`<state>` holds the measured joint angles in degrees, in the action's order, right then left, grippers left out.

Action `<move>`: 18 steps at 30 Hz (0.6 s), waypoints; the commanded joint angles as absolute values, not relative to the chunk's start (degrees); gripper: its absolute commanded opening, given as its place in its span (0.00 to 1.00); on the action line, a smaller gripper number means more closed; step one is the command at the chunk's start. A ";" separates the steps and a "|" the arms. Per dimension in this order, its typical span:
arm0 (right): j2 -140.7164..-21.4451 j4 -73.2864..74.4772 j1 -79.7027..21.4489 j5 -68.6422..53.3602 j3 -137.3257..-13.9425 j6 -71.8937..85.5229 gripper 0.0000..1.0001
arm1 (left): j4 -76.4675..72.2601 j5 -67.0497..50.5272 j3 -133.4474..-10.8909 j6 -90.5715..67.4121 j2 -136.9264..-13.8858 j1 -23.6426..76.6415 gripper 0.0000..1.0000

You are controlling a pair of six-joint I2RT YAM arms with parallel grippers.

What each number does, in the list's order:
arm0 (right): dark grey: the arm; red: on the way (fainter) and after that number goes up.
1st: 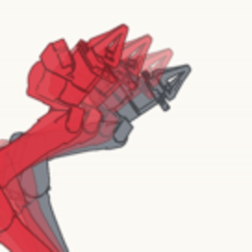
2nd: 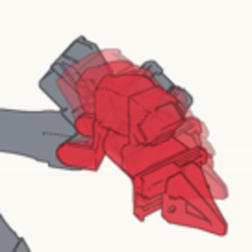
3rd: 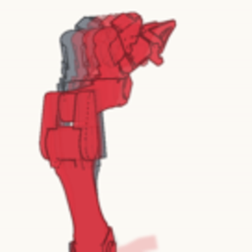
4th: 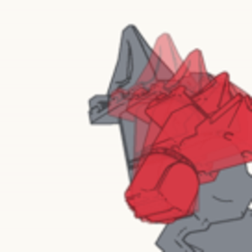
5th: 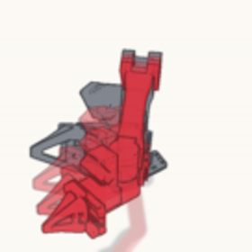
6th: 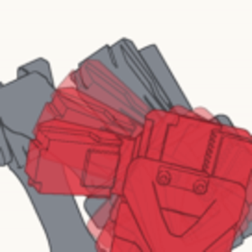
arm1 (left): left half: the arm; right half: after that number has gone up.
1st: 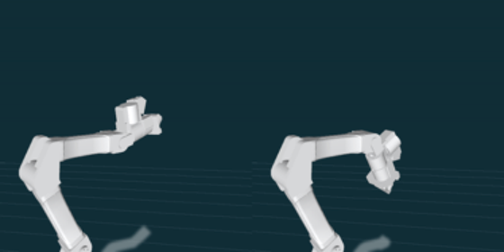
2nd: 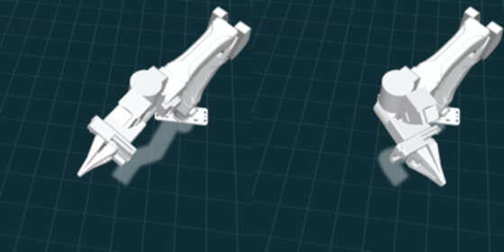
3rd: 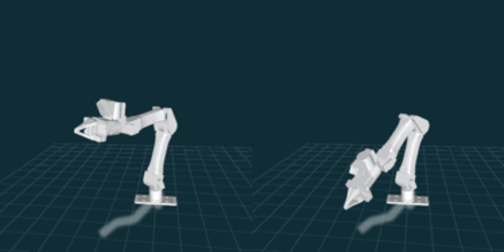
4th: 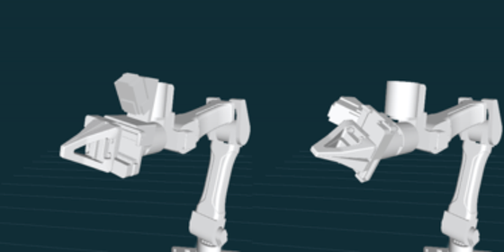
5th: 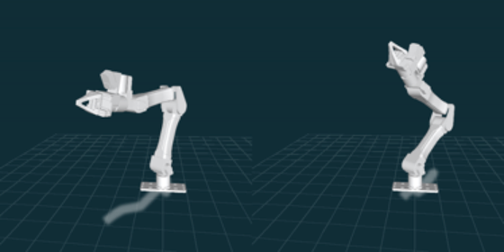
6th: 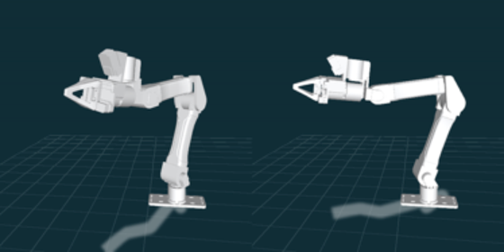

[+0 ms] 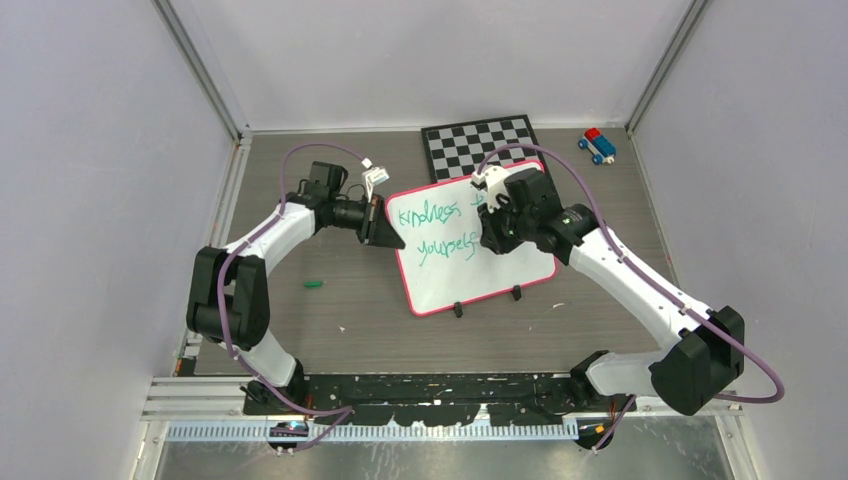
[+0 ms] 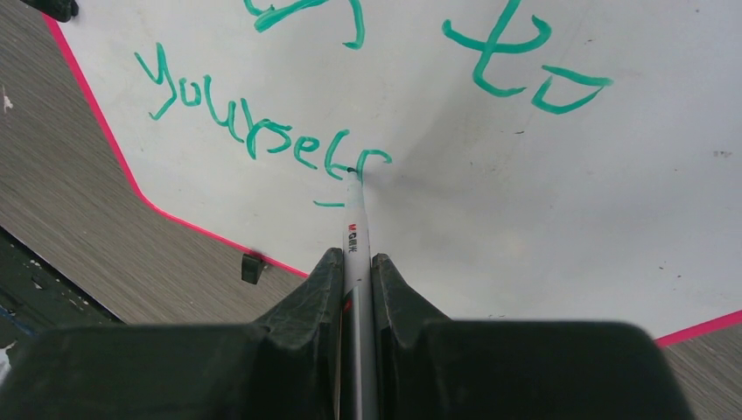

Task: Write a sentence on the whiteboard

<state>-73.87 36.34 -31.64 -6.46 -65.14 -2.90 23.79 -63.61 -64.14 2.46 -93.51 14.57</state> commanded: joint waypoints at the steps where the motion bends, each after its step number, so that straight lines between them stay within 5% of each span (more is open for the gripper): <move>1: -72.84 34.19 -30.22 -2.22 -65.41 -4.04 0.00 | 23.18 -63.11 -64.13 3.60 -93.53 14.85 0.00; 18: -73.38 36.57 -27.98 -6.19 -66.40 -3.96 0.00 | 23.34 -62.62 -64.16 3.60 -93.78 14.85 0.00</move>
